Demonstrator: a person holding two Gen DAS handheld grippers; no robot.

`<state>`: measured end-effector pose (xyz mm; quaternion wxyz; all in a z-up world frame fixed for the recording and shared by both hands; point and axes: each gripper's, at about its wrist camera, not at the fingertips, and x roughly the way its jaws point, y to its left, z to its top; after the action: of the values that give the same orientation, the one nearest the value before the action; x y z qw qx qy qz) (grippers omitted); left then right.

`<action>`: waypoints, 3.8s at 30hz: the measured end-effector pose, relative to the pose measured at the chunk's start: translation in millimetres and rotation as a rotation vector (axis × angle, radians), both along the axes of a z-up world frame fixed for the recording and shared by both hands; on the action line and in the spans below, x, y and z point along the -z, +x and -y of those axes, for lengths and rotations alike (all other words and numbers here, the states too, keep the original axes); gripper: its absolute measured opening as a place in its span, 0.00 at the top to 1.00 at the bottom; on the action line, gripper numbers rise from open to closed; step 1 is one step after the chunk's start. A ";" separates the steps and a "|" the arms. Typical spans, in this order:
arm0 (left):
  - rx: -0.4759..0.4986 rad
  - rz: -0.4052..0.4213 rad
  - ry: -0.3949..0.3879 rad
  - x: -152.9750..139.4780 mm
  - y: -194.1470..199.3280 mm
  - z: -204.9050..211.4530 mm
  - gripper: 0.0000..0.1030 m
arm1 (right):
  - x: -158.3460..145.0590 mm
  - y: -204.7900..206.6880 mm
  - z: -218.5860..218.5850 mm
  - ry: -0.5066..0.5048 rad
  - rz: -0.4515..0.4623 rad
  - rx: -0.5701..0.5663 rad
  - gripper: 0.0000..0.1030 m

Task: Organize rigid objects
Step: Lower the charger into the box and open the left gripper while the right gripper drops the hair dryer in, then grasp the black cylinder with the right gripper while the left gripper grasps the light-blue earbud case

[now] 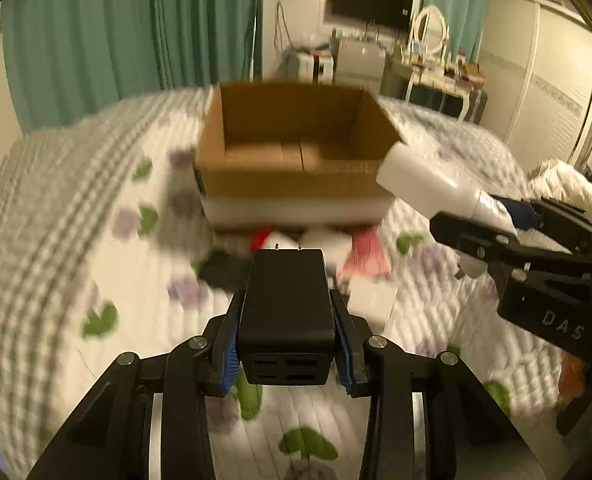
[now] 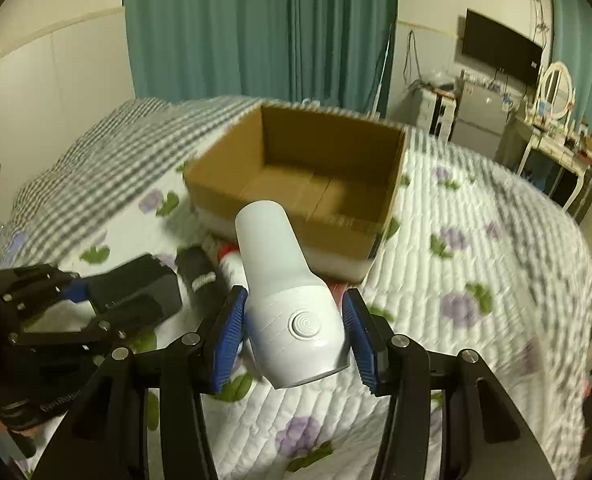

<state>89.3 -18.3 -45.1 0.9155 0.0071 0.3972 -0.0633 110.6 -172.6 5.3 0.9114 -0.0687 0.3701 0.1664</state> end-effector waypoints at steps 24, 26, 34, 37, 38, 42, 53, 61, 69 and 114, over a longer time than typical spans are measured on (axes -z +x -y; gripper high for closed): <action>-0.044 0.133 0.067 -27.6 187.3 -13.0 0.63 | -45.9 147.2 -18.1 0.006 0.082 0.097 0.53; -0.042 0.111 0.079 -14.0 195.3 -13.1 0.62 | -31.8 153.0 -17.2 0.003 0.063 0.101 0.53; -0.022 0.070 0.096 14.7 209.6 -12.7 0.62 | -2.3 168.4 -10.6 0.003 0.029 0.114 0.52; -0.016 0.073 0.107 18.0 208.3 -10.4 0.50 | -2.0 168.4 -7.5 0.022 0.031 0.118 0.52; -0.009 0.086 0.107 16.6 206.3 -10.0 0.45 | -2.8 169.4 -4.7 0.030 0.032 0.118 0.52; -0.012 0.129 0.120 4.8 196.6 -9.3 0.36 | -4.3 170.7 -1.3 0.043 0.035 0.134 0.52; -0.055 0.157 0.083 -39.1 155.5 -28.3 0.36 | -27.9 158.5 15.1 0.102 0.103 0.191 0.17; -0.069 0.209 0.043 -79.2 89.6 -41.6 0.22 | -72.0 95.3 27.3 0.084 0.146 0.171 0.15; -0.086 0.144 0.060 -42.7 50.4 -46.9 0.20 | -59.9 38.3 21.1 0.061 0.121 0.124 0.14; -0.256 -0.068 0.044 71.3 47.2 -101.1 0.20 | 138.6 65.4 -128.9 -0.101 -0.237 -0.318 0.62</action>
<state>136.5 82.7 -116.3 0.9018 -0.0259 0.4268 0.0626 176.0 -43.7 -133.4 0.8191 -0.1516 0.4673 0.2963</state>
